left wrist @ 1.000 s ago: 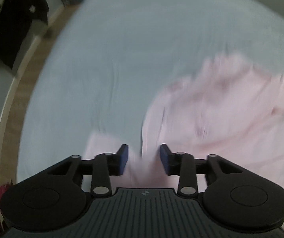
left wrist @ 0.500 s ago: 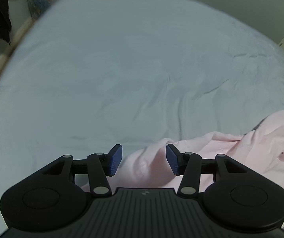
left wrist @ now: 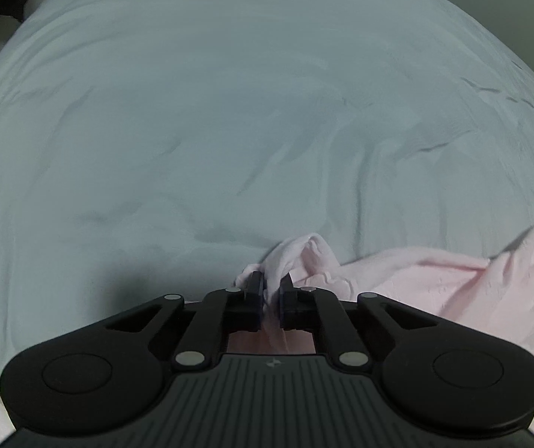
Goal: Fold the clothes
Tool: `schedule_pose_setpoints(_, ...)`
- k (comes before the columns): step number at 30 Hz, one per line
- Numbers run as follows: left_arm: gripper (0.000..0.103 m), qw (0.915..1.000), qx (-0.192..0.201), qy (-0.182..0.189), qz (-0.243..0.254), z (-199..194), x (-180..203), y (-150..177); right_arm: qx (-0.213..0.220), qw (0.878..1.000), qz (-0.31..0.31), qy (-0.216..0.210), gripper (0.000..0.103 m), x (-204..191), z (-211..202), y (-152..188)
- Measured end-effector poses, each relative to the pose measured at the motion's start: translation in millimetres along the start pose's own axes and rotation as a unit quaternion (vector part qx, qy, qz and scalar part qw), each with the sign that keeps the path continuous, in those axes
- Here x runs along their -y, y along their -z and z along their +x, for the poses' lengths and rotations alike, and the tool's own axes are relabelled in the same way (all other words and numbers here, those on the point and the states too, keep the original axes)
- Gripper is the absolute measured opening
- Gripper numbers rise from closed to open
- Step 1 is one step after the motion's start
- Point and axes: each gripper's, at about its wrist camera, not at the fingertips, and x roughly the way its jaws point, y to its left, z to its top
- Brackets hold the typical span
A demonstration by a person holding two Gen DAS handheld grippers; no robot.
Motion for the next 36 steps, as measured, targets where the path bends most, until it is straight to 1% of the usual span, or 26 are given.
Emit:
schedule_pose_setpoints(1,0.005,1.0000,0.005,-0.008,0.002,-1.6,2.6,-0.7,-0.005,1.000,-0.001,-0.004,0.026,-1.7,3.4,1.1)
schedule_pose_setpoints(2,0.004,0.9998,0.009,-0.014,0.005,-3.4,5.0,-1.4,-0.010,1.000,-0.003,-0.007,0.008,-3.9,6.5,2.2)
schedule_pose_setpoints(3,0.004,0.9996,0.016,-0.022,0.007,-7.2,7.6,-2.9,-0.013,1.000,-0.016,-0.006,0.004,-10.2,10.9,3.4)
schedule_pose_setpoints(6,0.004,0.9982,0.045,-0.040,0.005,-23.9,11.8,-10.1,-0.003,0.999,-0.039,0.004,0.001,-20.0,12.5,3.6)
schedule_pose_setpoints(11,0.004,0.9921,0.107,-0.065,-0.002,-67.4,17.6,-33.2,0.048,0.998,-0.019,0.028,0.001,-7.1,-25.2,5.5)
schedule_pose_setpoints(14,0.004,0.9829,0.164,-0.083,-0.005,-100.8,23.3,-48.8,0.067,0.997,-0.008,0.042,0.001,0.7,-44.4,8.2)
schedule_pose_setpoints(16,0.004,0.9734,0.210,-0.088,-0.026,-127.0,22.5,-60.8,0.078,0.996,0.000,0.053,0.001,5.7,-55.4,10.7)
schedule_pose_setpoints(18,0.004,0.9656,0.241,-0.090,-0.037,-147.2,21.1,-70.3,0.087,0.994,0.010,0.061,0.001,9.5,-61.4,13.7)
schedule_pose_setpoints(19,0.004,0.9637,0.248,-0.093,-0.034,-153.8,21.7,-75.2,0.091,0.994,0.014,0.061,0.001,9.8,-61.8,14.1)
schedule_pose_setpoints(21,0.004,0.9615,0.253,-0.104,-0.024,-160.6,26.4,-83.8,0.098,0.993,0.021,0.060,0.001,9.1,-59.6,13.8)
schedule_pose_setpoints(23,0.004,0.9572,0.263,-0.120,-0.009,-159.5,38.3,-97.1,0.106,0.992,0.023,0.063,0.001,6.8,-55.4,11.7)
schedule_pose_setpoints(26,0.004,0.9538,0.267,-0.137,-0.007,-136.5,58.7,-110.8,0.115,0.988,0.047,0.091,0.001,9.8,-46.3,2.4)
schedule_pose_setpoints(27,0.004,0.9543,0.266,-0.136,-0.010,-128.1,61.3,-111.1,0.117,0.986,0.058,0.101,0.001,11.9,-42.7,-1.5)
schedule_pose_setpoints(29,0.004,0.9563,0.256,-0.140,-0.010,-113.0,61.5,-116.2,0.120,0.985,0.084,0.087,0.001,19.0,-36.0,-6.0)
schedule_pose_setpoints(30,0.005,0.9570,0.248,-0.151,-0.011,-105.1,61.5,-119.5,0.118,0.986,0.088,0.081,0.001,19.9,-32.3,-7.5)
schedule_pose_setpoints(31,0.008,0.9581,0.232,-0.166,-0.017,-92.7,60.3,-125.2,0.115,0.986,0.090,0.077,0.001,20.2,-28.6,-8.7)
schedule_pose_setpoints(33,0.012,0.9587,0.208,-0.192,-0.029,-76.2,51.4,-123.3,0.107,0.988,0.090,0.071,0.001,19.4,-18.9,-10.8)
schedule_pose_setpoints(34,0.018,0.9581,0.197,-0.205,-0.034,-67.7,46.8,-120.8,0.100,0.989,0.087,0.069,0.001,18.0,-12.4,-11.6)
schedule_pose_setpoints(35,0.021,0.9575,0.187,-0.216,-0.038,-58.9,42.6,-117.5,0.094,0.990,0.083,0.066,0.002,17.3,-8.1,-10.8)
schedule_pose_setpoints(36,0.028,0.9569,0.183,-0.222,-0.040,-51.5,38.9,-113.4,0.092,0.990,0.081,0.063,0.002,16.9,-6.2,-9.7)
